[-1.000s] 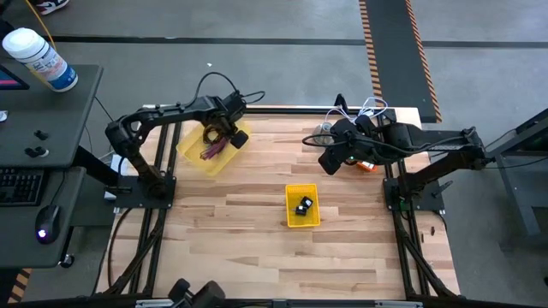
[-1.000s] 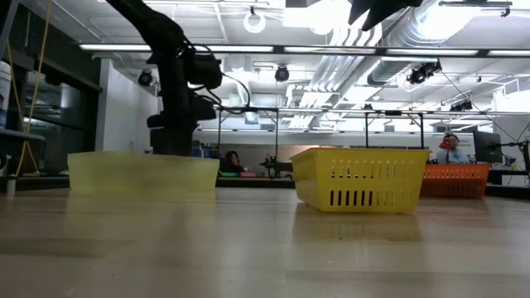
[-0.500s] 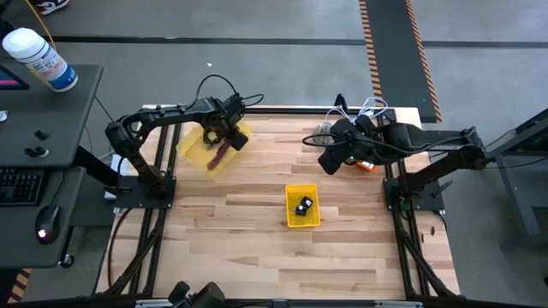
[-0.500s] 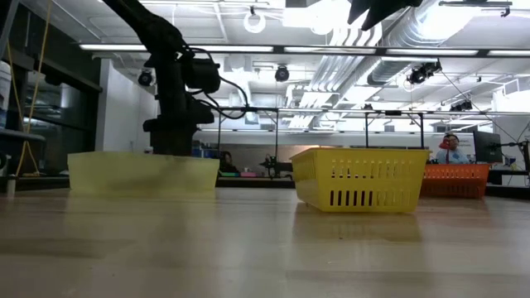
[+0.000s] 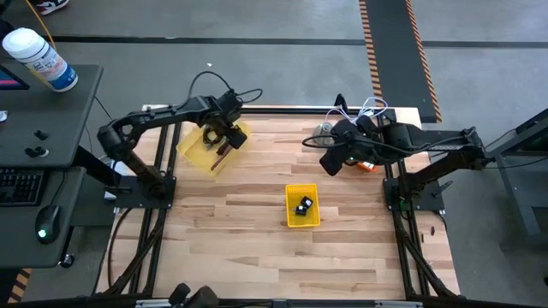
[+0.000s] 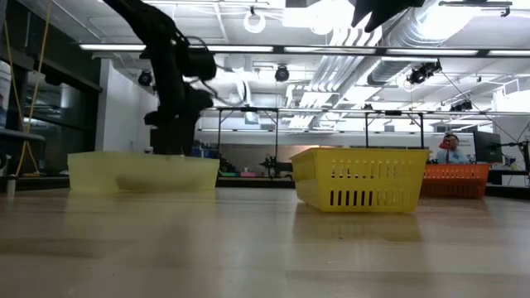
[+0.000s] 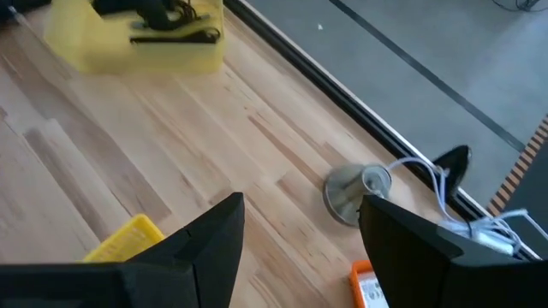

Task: Pick and place items into bin
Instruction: Return to Home Position

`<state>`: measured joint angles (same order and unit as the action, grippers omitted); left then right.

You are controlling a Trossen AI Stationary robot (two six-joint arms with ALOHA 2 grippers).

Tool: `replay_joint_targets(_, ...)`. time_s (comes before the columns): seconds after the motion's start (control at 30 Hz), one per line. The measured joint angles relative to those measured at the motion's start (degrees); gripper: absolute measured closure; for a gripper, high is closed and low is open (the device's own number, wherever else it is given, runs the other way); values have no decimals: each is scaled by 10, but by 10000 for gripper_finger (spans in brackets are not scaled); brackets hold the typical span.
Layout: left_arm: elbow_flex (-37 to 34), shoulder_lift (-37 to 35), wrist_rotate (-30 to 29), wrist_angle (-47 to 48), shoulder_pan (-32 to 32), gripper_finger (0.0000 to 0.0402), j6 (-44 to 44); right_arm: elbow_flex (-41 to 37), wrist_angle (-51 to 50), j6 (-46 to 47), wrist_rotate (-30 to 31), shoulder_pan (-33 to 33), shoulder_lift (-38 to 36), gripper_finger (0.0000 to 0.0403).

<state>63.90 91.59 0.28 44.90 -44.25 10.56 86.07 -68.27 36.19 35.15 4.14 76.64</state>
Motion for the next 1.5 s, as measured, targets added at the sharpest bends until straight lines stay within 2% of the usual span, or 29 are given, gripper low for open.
replay_joint_targets(0.2, 0, -99, 70, -36, 12, 299, -37, 0, -44, 24, -1, 0, 0, 183)
replay_joint_targets(0.33, -16, -166, 79, -102, 51, 359, -38, 0, -47, 23, 3, 0, 0, 183)
replay_joint_targets(0.43, -65, -211, 81, -173, 87, 394, 5, 0, -47, 19, 4, 0, 0, 183)
replay_joint_targets(0.57, -164, -265, 87, -304, 134, 389, 51, 0, -47, 18, 3, 0, 0, 183)
replay_joint_targets(0.73, -301, -308, 90, -526, 188, 398, 99, 0, -43, 18, 0, 0, 0, 183)
replay_joint_targets(0.87, -397, -315, 73, -712, 213, 399, 154, 0, -43, 19, -1, 0, 0, 183)
replay_joint_targets(1.0, -452, -315, 63, -827, 235, 399, 173, 0, -43, 19, 5, 0, 0, 183)
replay_joint_targets(1.13, -470, -315, 61, -887, 261, 400, 165, 0, -43, 19, 5, 0, 0, 183)
replay_joint_targets(1.3, -472, -317, 69, -906, 279, 401, 150, 0, -43, 32, 6, 0, 0, 183)
replay_joint_targets(1.5, -472, -392, 96, -872, 278, 401, 117, 0, -43, 41, -9, 0, 0, 183)
